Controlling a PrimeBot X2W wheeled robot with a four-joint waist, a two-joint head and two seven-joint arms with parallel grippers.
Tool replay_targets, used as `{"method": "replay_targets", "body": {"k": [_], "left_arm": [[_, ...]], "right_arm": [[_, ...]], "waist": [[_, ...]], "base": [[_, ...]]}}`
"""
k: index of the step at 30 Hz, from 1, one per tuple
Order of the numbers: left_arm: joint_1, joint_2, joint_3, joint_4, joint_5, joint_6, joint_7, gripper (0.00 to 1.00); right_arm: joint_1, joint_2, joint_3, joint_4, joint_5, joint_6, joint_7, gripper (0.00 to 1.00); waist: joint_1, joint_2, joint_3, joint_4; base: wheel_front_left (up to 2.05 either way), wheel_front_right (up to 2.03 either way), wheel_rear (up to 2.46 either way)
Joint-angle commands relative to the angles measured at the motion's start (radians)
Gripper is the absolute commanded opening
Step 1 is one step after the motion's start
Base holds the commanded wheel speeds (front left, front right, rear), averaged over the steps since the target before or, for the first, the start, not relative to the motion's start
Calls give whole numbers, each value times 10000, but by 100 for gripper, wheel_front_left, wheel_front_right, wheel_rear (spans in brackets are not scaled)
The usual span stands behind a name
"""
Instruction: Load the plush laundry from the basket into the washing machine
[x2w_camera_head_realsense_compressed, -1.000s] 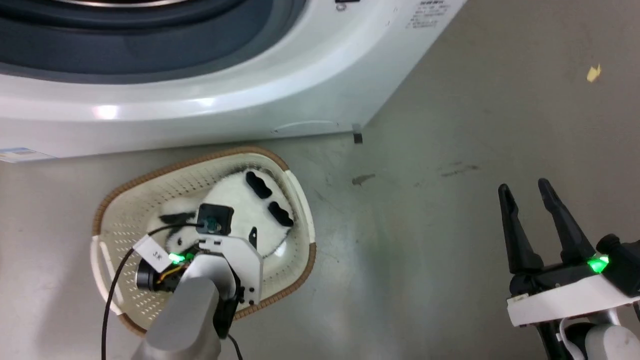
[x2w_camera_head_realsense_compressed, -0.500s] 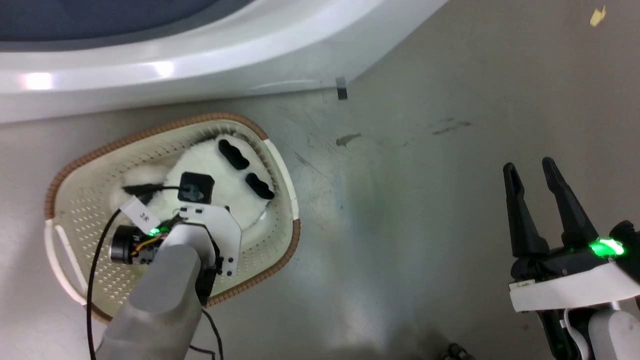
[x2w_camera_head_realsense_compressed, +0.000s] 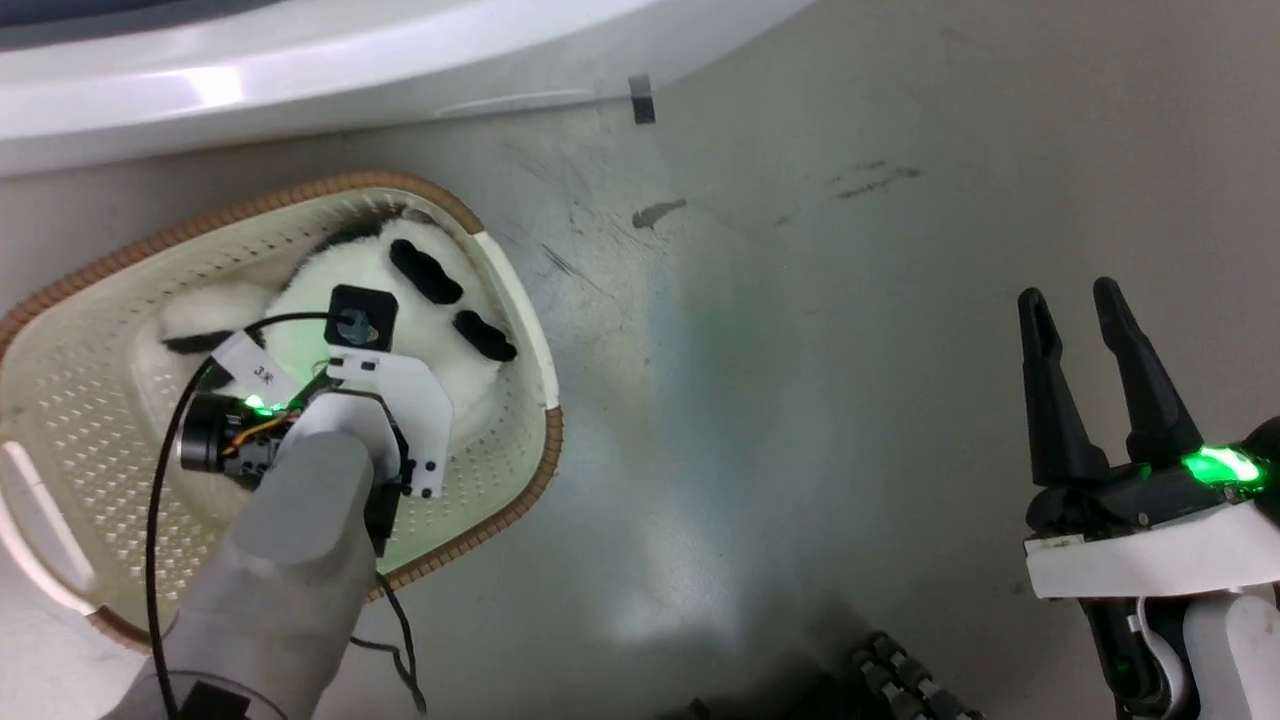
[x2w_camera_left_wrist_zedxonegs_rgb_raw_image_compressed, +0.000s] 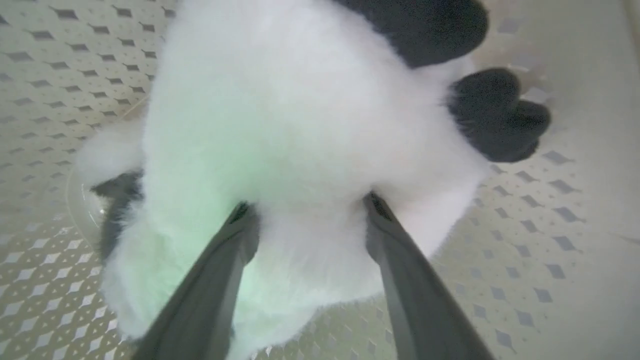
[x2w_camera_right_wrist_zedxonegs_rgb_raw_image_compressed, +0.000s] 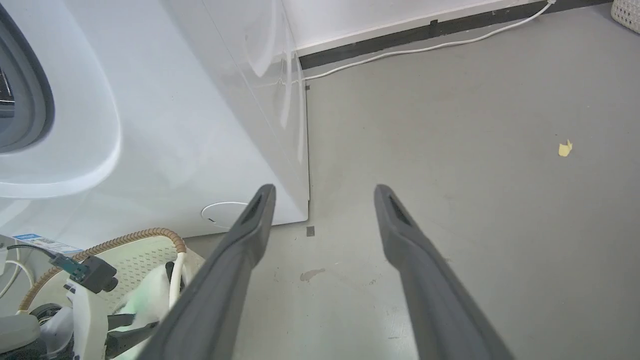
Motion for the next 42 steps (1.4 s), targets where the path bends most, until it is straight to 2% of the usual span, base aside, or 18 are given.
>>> {"method": "replay_targets", "body": {"k": [1, 8, 13, 20, 27, 31, 42], "left_arm": [[-201, 130, -140, 310, -130, 9, -16, 0], [-435, 73, -425, 997, -555, 197, -563, 0], [-430, -60, -611, 1503, -907, 263, -1182, 0], [99, -281, -794, 1946, -1213, 470, -2645, 0], [1289, -539, -740, 1549, -1375, 134, -3584, 0], [2129, -454, -507, 392, -1382, 106, -3670, 0], [5510, 662, 905, -5987, -179, 1063, -3677, 0]], "right_arm": [[-204, -76, 23, -67, 134, -6, -111, 100], [-279, -150, -135, -69, 282, -7, -257, 100], [-160, -275, -177, -165, 227, -7, -362, 100], [487, -173, -726, -22, 62, -7, -456, 100], [1565, -258, -707, 88, -638, -7, -456, 100], [2042, -169, -721, 183, -1015, -7, -456, 100], [2783, 122, -674, 416, -1714, -7, -456, 100]], "waist": [[-1, -1, 119, -100], [-1, -1, 118, -219], [-1, -1, -382, -134], [-1, -1, -1936, 222], [-1, -1, -3942, 717], [-1, -1, -4929, 916], [-1, -1, -6522, 1252]], "base": [[0, 0, 0], [0, 0, 0], [0, 0, 0], [0, 0, 0], [0, 0, 0], [0, 0, 0], [0, 0, 0]]}}
